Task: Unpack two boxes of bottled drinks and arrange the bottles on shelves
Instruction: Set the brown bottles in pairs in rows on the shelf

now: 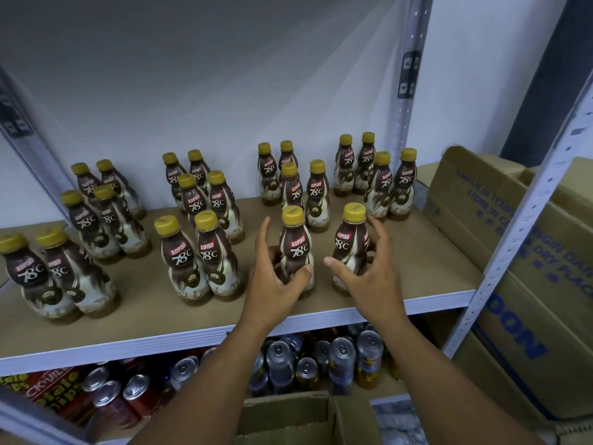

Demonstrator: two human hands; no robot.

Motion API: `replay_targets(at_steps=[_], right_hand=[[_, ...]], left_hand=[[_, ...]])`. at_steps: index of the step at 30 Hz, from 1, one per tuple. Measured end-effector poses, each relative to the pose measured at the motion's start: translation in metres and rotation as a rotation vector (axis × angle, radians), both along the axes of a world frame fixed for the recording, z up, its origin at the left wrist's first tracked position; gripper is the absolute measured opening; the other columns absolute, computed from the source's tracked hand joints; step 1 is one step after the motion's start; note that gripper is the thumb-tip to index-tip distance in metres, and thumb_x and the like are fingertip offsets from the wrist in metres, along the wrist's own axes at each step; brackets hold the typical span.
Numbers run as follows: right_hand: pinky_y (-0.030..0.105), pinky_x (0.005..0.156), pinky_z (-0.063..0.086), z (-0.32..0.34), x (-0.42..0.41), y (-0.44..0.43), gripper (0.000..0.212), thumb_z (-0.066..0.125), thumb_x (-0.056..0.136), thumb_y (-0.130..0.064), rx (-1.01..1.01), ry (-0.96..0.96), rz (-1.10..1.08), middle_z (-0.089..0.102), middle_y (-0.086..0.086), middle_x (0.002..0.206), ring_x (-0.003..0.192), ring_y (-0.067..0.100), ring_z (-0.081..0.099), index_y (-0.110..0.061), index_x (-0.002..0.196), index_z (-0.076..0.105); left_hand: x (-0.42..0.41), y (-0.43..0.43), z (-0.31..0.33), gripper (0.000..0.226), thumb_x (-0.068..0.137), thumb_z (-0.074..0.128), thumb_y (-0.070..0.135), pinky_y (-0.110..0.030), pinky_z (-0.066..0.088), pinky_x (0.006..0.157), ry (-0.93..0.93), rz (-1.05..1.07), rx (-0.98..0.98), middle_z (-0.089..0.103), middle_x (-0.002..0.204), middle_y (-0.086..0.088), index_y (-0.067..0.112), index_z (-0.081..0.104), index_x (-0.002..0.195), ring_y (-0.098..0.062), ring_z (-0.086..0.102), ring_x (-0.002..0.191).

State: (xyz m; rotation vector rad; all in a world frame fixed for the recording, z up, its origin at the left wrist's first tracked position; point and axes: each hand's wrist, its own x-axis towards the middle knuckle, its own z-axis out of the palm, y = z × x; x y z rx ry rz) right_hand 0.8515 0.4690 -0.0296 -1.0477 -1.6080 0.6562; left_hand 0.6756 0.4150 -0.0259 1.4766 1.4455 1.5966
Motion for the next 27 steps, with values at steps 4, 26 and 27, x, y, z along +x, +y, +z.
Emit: replay_targets(at_steps=[4, 26, 27], right_hand=[[0.044, 0.106, 0.048, -0.0031, -0.0016, 0.0034, 0.092, 0.086, 0.075, -0.046, -0.004, 0.011, -0.018, 0.049, -0.009, 0.146, 0.129, 0.011, 0.051, -0.045, 0.148, 0.030], [0.043, 0.100, 0.052, -0.0068, -0.0019, 0.0025, 0.092, 0.083, 0.080, -0.037, -0.042, 0.074, 0.012, 0.049, -0.031, 0.128, 0.118, -0.001, 0.055, -0.041, 0.153, 0.028], [0.044, 0.100, 0.052, -0.0069, -0.0020, 0.0026, 0.092, 0.084, 0.079, -0.038, -0.039, 0.071, 0.011, 0.051, -0.026, 0.130, 0.119, 0.001, 0.055, -0.041, 0.152, 0.029]], left_hand=[[-0.0004, 0.0018, -0.0016, 0.101, 0.089, 0.078, 0.010, -0.027, 0.052, 0.093, -0.013, 0.009, -0.012, 0.069, 0.116, 0.027, 0.039, 0.013, 0.160, -0.006, 0.069, 0.111], [0.0010, 0.0032, -0.0004, 0.094, 0.091, 0.073, 0.004, -0.013, 0.050, 0.092, 0.030, 0.080, -0.024, 0.063, 0.125, 0.022, 0.035, 0.016, 0.159, 0.006, 0.064, 0.112], [0.0008, 0.0035, -0.0010, 0.093, 0.091, 0.072, 0.002, -0.012, 0.050, 0.090, 0.031, 0.082, -0.022, 0.063, 0.124, 0.021, 0.034, 0.017, 0.159, 0.007, 0.064, 0.110]])
